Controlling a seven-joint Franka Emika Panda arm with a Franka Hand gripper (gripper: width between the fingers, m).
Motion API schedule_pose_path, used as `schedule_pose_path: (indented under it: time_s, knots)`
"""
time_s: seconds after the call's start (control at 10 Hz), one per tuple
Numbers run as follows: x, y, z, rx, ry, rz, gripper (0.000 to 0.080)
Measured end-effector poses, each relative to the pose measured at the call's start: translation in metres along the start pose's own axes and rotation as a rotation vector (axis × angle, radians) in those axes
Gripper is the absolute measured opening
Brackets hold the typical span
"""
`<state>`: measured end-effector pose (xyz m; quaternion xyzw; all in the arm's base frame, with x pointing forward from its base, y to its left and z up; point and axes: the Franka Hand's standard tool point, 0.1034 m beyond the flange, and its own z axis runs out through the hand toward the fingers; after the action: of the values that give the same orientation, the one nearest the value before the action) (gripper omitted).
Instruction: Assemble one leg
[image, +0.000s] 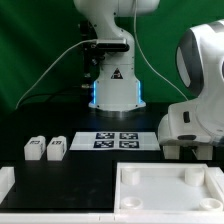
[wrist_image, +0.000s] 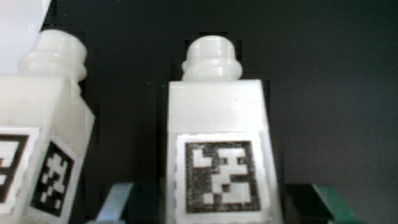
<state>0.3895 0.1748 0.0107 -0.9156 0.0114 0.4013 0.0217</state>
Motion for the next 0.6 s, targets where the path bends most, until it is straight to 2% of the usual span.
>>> schedule_pose_path:
  time_s: [0.5, 0.6]
  knots:
    - [0.0, 0.0, -0.0002, 0.0, 0.0, 0.0, 0.0291]
    - [0.0, 0.0015, -0.0058, -0.001, 0.008, -0.015, 0.0291]
